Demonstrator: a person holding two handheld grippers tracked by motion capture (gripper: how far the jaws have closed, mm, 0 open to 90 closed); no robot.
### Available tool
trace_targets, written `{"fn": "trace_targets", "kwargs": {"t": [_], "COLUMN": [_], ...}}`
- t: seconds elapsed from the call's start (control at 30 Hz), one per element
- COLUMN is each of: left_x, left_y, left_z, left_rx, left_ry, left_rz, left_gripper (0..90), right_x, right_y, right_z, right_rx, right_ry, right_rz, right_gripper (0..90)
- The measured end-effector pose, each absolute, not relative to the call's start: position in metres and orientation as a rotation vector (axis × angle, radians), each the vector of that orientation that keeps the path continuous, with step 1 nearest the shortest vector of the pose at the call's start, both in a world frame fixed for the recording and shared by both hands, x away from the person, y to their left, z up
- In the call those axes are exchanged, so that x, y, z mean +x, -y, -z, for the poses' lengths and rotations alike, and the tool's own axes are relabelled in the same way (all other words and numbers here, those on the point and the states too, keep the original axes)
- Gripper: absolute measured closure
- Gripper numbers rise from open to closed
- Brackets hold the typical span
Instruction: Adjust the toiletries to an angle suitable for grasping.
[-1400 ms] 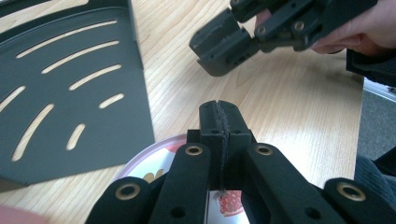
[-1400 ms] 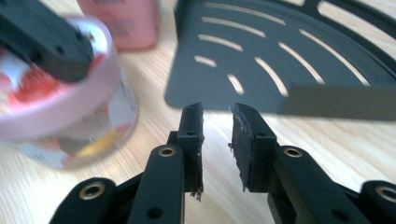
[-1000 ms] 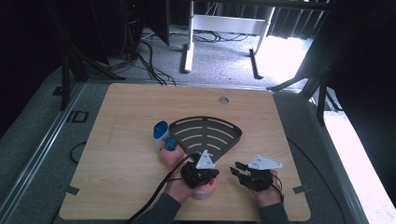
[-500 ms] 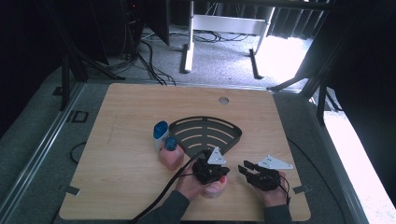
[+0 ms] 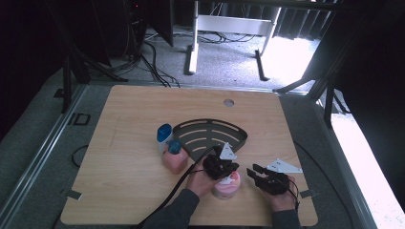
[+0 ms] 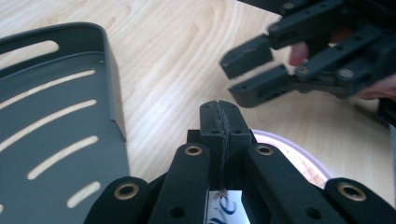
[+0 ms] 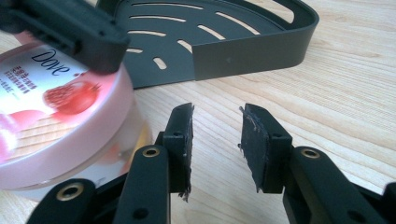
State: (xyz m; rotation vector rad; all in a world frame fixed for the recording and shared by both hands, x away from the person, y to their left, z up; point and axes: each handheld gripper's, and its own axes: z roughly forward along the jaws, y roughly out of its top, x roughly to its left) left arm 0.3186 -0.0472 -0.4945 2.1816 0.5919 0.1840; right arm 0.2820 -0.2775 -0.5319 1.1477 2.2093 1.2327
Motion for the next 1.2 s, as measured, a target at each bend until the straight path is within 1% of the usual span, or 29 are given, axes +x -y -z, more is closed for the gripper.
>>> {"fn": "trace_targets", "kwargs": {"t": [0.27, 0.4, 0.47, 0.5, 0.6, 0.87, 1.2], "left_x": [0.332, 0.330, 0.327, 0.326, 0.322, 0.305, 0.290], "left_y": [0.044, 0.040, 0.036, 0.033, 0.023, 0.000, -0.028], "left_z": [0.496, 0.494, 0.491, 0.490, 0.486, 0.478, 0.482], "left_rx": [2.154, 2.159, 2.152, 2.142, 2.109, 2.067, 2.057], "left_ry": [-0.661, -0.666, -0.673, -0.675, -0.682, -0.667, -0.678], "left_rz": [-0.217, -0.224, -0.246, -0.251, -0.260, -0.308, -0.328], "left_gripper": [89.1, 78.6, 69.5, 66.9, 61.1, 50.7, 50.2], "right_x": [0.282, 0.282, 0.282, 0.282, 0.281, 0.279, 0.278], "right_y": [0.279, 0.280, 0.281, 0.282, 0.283, 0.286, 0.286], "right_z": [0.532, 0.532, 0.532, 0.532, 0.532, 0.532, 0.533], "right_rx": [1.148, 1.147, 1.152, 1.152, 1.157, 1.165, 1.157], "right_ry": [-2.206, -2.205, -2.201, -2.200, -2.198, -2.197, -2.207], "right_rz": [-1.235, -1.232, -1.232, -1.230, -1.226, -1.207, -1.190], "right_gripper": [63.3, 63.3, 63.3, 63.3, 63.3, 62.7, 61.9]}}
